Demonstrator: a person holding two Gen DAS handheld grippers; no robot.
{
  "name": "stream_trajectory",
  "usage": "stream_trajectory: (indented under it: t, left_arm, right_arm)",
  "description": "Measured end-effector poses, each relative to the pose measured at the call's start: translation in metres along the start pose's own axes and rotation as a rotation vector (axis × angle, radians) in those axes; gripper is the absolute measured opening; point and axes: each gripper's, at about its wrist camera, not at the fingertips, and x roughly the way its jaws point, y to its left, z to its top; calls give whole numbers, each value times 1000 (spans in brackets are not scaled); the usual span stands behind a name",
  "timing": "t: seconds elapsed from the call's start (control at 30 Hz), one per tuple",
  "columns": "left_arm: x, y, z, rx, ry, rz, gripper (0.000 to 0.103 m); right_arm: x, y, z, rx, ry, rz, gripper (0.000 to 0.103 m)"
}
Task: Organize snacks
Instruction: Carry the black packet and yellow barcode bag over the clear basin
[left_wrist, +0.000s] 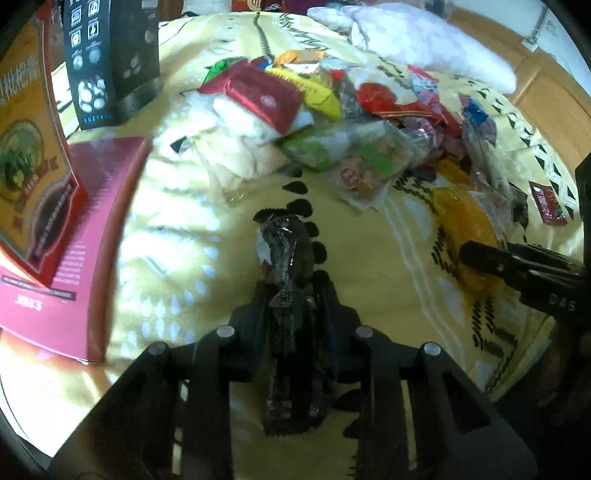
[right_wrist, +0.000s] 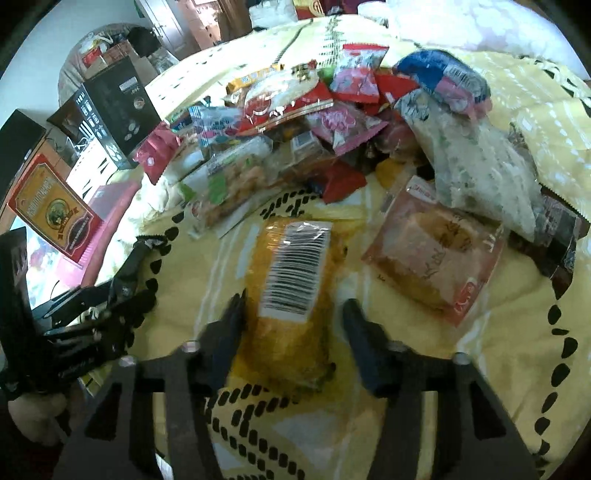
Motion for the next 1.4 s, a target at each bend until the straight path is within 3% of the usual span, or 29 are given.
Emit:
stream_trajectory:
  t: [0.4, 0.53, 0.77, 1.07, 1.23, 1.4]
  left_arm:
    - [-101, -30, 38, 85, -208, 17, 26]
    - [-144, -16, 53, 71, -313, 26, 26]
    - [-207, 45, 68, -45, -443, 88, 26]
    - [-270, 142, 56, -231, -547, 270, 26]
    - [-289, 189, 42, -317, -559, 379, 26]
    - [-293, 225, 30, -392, -544, 438, 26]
  right_arm:
    - [-83, 30, 21, -58, -201, 3, 45]
    - [-115, 56, 38, -106, -279, 13, 45]
    - [-152, 107, 77, -184, -383, 55, 45]
    - [-174, 226, 120, -339, -452, 195, 45]
    - [-172, 307, 132, -437, -443, 302, 45]
    - [-161, 391, 131, -541, -419, 386, 45]
